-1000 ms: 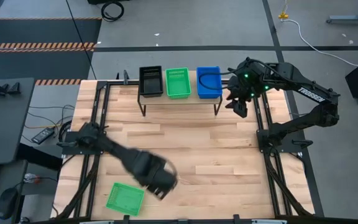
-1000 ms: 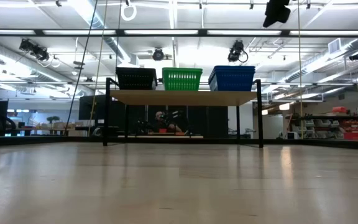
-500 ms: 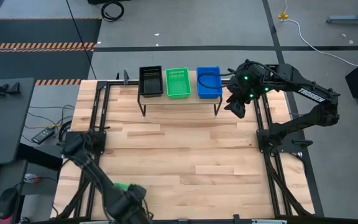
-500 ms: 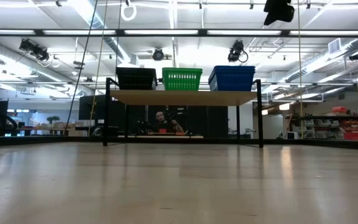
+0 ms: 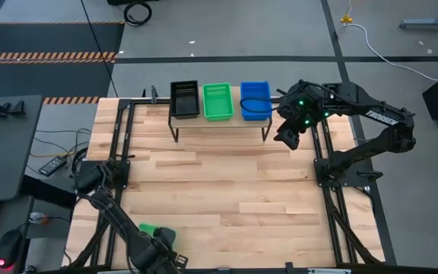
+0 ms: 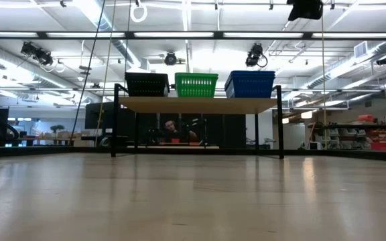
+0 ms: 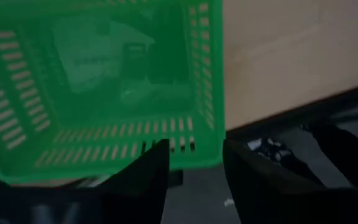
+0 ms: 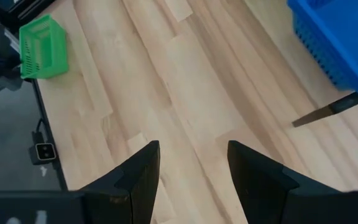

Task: Stack baskets on shelf by color
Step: Stack the green basket on top of the other green baskets on the shelf

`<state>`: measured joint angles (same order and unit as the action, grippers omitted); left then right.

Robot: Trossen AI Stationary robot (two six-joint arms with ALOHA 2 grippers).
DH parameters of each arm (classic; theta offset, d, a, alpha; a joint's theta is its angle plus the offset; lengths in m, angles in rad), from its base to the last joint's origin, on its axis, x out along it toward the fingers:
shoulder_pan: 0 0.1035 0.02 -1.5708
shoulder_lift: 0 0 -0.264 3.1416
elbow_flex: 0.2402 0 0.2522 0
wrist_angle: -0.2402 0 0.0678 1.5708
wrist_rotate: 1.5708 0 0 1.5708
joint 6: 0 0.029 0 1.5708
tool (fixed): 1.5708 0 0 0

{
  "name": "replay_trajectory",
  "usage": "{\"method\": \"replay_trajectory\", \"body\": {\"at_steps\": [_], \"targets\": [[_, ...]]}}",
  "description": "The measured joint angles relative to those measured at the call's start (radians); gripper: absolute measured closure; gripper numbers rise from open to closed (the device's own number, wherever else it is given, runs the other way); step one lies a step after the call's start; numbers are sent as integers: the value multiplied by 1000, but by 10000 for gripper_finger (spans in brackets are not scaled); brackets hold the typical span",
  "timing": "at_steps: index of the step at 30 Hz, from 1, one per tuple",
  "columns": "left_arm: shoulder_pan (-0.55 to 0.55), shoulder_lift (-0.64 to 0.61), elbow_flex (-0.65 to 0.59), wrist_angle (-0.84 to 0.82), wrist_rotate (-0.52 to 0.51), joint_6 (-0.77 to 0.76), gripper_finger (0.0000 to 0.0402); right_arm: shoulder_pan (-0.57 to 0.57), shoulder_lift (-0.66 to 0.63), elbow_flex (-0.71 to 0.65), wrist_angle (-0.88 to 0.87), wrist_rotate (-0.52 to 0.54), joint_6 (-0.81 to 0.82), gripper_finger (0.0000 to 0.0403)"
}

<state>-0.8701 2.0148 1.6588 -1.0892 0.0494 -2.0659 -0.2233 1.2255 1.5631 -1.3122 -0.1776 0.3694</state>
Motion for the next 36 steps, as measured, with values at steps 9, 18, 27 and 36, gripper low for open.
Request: {"method": "replay_trajectory", "body": {"at_steps": [9, 18, 27, 36], "targets": [[49, 53, 1, 71, -6, 27, 224, 50, 0, 0, 0, 27, 6, 208], [120, 95, 1, 52, -13, 143, 256, 59, 0, 0, 1, 55, -39, 208], [236, 89, 14, 27, -17, 373, 387, 59, 0, 0, -2, 54, -116, 208], [391, 85, 234, -253, -68, 694, 391, 58, 0, 0, -3, 57, -193, 208]]}}
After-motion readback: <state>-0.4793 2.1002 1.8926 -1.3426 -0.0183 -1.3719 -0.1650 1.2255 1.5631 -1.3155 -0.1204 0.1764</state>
